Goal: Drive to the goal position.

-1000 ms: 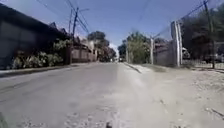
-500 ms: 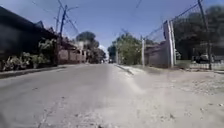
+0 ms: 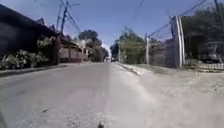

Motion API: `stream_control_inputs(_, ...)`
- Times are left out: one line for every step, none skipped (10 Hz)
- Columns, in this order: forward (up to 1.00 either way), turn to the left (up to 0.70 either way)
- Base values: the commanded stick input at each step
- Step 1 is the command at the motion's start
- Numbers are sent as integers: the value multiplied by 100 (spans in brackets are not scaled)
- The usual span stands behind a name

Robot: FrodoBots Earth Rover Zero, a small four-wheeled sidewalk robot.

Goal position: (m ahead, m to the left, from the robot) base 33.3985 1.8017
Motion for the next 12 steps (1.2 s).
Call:
stream_control_inputs(100, 0)
stream_control_inputs(100, 0)
stream_control_inputs(100, 0)
stream_control_inputs(100, 0)
stream_control_inputs(100, 0)
stream_control_inputs(100, 0)
stream_control_inputs(100, 0)
stream_control_inputs(100, 0)
stream_control_inputs(100, 0)
stream_control_inputs(100, 0)
stream_control_inputs(100, 0)
stream_control_inputs(100, 0)
